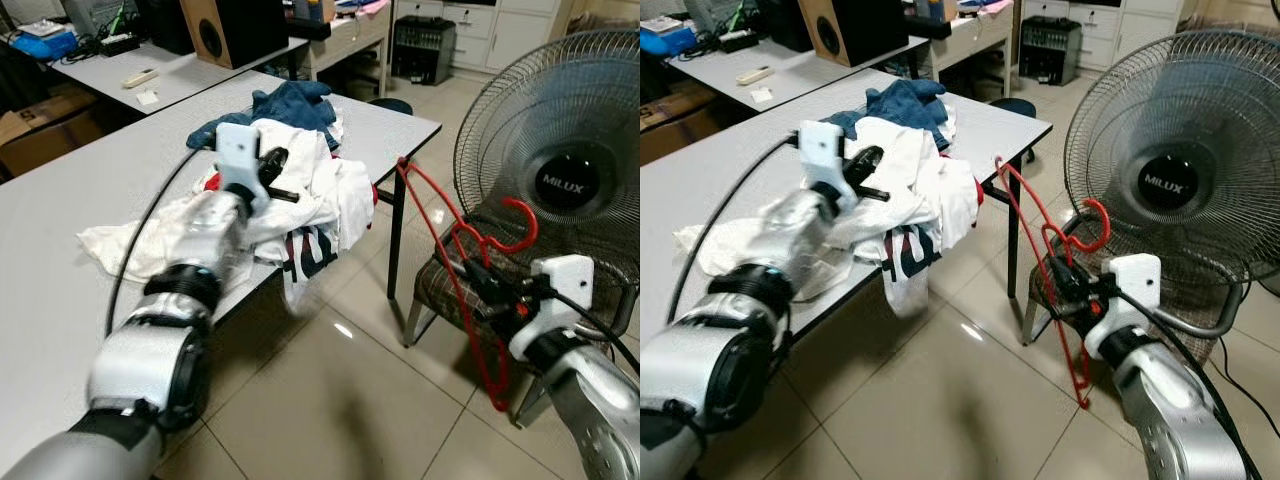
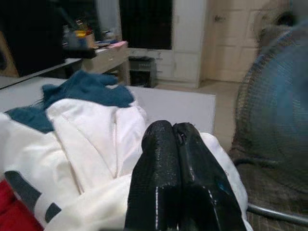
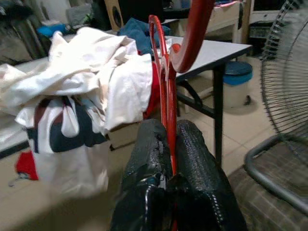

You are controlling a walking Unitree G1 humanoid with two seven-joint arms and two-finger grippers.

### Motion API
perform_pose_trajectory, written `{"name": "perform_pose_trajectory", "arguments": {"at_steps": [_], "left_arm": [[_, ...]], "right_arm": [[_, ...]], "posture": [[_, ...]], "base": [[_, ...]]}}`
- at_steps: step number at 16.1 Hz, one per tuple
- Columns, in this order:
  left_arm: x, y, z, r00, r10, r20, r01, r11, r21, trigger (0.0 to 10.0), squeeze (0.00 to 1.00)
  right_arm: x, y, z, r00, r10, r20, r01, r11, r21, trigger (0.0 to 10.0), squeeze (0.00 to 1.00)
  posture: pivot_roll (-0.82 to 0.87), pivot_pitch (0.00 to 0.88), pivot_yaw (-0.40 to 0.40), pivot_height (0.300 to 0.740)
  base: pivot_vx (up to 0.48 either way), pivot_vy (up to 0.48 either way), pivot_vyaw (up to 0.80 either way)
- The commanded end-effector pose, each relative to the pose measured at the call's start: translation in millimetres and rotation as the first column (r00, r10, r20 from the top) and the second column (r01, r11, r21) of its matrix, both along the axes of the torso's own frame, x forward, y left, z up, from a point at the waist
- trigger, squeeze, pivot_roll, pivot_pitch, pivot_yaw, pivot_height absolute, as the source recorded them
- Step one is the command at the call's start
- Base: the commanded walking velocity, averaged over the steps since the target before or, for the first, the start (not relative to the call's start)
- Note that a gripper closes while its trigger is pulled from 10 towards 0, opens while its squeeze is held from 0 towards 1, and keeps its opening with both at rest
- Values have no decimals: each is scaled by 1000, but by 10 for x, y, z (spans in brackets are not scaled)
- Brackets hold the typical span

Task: Hang hanger

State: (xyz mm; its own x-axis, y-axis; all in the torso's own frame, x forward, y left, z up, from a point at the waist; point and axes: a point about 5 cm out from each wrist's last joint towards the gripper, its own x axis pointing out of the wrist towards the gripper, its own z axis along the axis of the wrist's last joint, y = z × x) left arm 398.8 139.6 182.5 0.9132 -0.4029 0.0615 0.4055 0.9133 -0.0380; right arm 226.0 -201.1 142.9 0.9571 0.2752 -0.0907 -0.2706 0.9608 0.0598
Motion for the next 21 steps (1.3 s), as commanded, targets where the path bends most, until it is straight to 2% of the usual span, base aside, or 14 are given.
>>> {"name": "perform_pose_trajectory", "arguments": {"at_steps": [1,4,6,8,9,12,14,18,21], "left_arm": [[-45,69,-61,999,-25,-27,25,1000,16,10000,0],[-251,162,-171,999,-36,11,35,995,97,10000,0],[-517,165,-232,997,7,74,-12,998,64,10000,0],[-843,167,-330,997,50,61,-51,999,16,10000,0],[-948,166,-369,997,65,46,-66,998,7,10000,0],[-1067,158,-436,995,93,21,-94,994,47,10000,0],[-1107,144,-493,994,109,-3,-108,989,102,10000,0],[-1099,42,-504,994,105,-38,-103,992,69,10000,0],[-1119,35,-530,992,114,-59,-110,992,69,10000,0]], "right_arm": [[-4,70,21,1000,-26,-10,26,999,-24,10000,0],[5,109,37,992,-123,11,124,986,-108,10000,0],[13,89,62,974,-217,60,223,964,-143,10000,0],[-36,73,21,967,-243,81,254,954,-163,10000,0],[-57,91,3,969,-233,78,242,959,-149,10000,0],[-62,180,33,983,-161,89,170,980,-108,10000,0],[-33,190,29,989,-109,97,122,982,-146,10000,0],[8,62,70,985,-123,119,143,973,-182,10000,0],[-16,24,92,990,-78,117,102,971,-217,10000,0]], "posture": [[-154,0,127,740],[-138,0,106,740],[-125,0,86,740],[-109,0,74,740],[-106,0,70,740],[-101,0,61,740],[-103,0,59,740],[-115,0,65,740],[-119,0,67,740]], "base": [[0,0,0],[0,0,0],[0,0,0],[169,0,0],[364,0,0],[397,0,533],[403,0,800],[417,0,794],[417,0,469]]}}
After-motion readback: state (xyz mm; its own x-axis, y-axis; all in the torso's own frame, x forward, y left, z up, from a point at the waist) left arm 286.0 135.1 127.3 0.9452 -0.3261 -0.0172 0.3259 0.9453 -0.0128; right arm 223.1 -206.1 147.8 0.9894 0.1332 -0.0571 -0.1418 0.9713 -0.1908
